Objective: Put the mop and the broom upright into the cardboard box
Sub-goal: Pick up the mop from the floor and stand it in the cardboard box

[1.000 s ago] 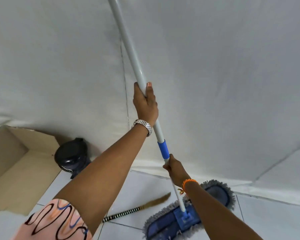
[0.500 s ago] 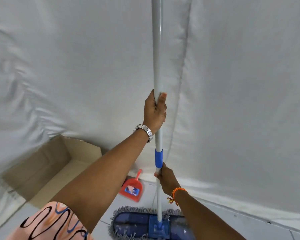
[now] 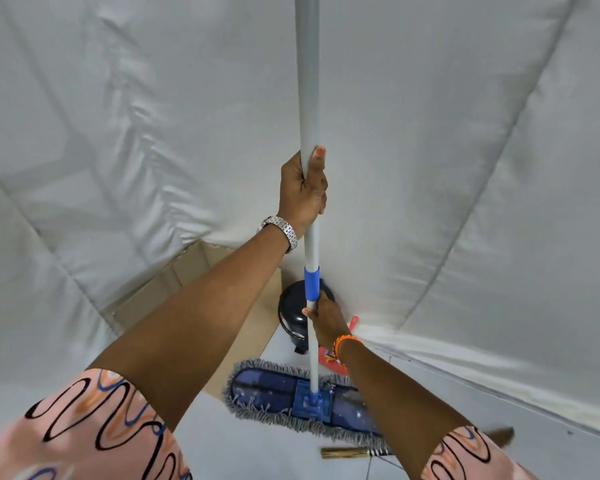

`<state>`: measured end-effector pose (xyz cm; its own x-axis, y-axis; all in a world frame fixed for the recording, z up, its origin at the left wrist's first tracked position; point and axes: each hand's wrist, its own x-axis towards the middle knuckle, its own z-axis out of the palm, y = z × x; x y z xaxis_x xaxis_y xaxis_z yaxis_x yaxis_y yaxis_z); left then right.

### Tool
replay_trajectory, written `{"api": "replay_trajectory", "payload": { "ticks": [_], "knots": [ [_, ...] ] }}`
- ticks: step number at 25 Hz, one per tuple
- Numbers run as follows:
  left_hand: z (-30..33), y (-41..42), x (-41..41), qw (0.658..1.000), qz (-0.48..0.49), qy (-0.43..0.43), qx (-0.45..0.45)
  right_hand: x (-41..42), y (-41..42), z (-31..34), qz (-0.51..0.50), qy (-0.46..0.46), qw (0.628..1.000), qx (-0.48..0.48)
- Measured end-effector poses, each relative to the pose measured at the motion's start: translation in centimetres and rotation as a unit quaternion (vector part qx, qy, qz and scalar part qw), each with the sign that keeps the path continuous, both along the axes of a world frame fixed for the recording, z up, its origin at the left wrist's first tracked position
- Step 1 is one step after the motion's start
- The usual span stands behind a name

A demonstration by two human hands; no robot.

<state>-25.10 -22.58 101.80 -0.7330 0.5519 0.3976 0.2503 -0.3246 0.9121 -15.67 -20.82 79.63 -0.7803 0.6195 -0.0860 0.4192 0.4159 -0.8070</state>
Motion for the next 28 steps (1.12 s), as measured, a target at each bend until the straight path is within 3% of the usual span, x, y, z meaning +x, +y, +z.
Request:
{"api": "replay_trajectory", "payload": {
  "ticks": [14, 21, 28],
  "knots": [
    [-5.9, -11.5, -38.0, 0.999, -0.018, -0.036, -0.028, -38.1, -9.8, -4.5, 0.024, -0.072, 0.997, -0.021],
    [-12.8, -8.4, -55.8, 0.997, -0.055, -0.056, -0.025, -56.6, -8.3, -7.6, -0.074, -0.065, 0.994, -0.036],
    [-21.8, -4.6, -69.2, 0.973, -0.167, -0.082, -0.137, -69.5, -3.9, -11.3, -0.161, -0.093, 0.981, -0.056]
  ]
}}
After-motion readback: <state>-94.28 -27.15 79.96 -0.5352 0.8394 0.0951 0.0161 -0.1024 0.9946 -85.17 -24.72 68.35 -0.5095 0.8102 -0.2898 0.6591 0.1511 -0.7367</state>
